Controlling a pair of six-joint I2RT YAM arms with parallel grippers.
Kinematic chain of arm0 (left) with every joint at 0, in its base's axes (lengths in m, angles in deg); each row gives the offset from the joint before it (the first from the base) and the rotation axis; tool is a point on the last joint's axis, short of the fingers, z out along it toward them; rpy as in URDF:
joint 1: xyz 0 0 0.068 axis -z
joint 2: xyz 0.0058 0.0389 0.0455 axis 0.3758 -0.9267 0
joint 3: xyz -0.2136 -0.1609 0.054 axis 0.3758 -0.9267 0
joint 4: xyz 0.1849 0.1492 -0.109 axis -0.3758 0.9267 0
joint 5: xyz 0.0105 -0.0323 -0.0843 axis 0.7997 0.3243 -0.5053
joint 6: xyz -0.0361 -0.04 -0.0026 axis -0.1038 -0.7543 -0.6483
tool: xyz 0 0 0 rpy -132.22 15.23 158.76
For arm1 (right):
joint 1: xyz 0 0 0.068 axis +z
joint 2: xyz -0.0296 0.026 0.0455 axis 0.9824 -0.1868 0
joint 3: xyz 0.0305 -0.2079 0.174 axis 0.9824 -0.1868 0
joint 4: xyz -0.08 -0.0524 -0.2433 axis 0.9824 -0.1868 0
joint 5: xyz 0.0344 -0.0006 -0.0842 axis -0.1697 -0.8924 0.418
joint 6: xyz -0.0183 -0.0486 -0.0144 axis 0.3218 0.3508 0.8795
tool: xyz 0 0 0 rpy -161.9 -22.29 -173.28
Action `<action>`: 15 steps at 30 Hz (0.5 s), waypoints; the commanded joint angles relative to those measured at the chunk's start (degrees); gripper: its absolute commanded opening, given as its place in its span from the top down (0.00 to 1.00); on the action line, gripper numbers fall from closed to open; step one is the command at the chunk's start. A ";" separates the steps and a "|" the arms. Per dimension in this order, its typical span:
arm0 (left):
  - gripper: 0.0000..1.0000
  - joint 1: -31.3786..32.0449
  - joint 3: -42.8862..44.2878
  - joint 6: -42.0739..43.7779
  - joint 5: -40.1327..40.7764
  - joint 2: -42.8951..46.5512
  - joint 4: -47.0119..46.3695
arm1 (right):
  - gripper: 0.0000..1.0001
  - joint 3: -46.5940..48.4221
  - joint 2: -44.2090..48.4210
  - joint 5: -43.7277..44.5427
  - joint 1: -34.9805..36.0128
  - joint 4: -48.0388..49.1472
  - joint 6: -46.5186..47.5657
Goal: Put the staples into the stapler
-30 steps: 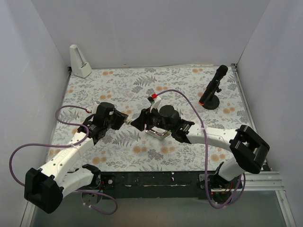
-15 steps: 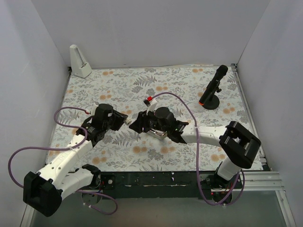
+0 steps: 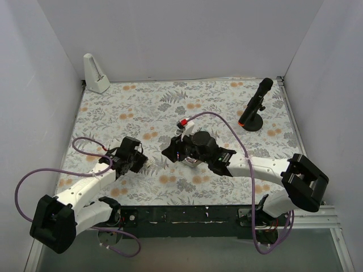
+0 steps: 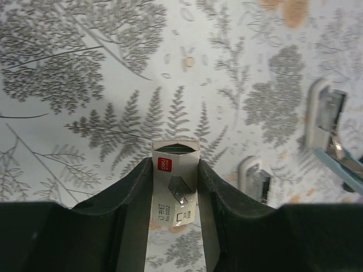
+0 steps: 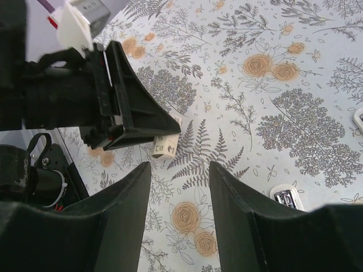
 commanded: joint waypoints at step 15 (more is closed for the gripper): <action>0.42 1.97 -7.06 -19.53 -3.94 -6.10 -2.92 | 0.45 0.45 -0.12 -0.31 1.31 -4.16 6.27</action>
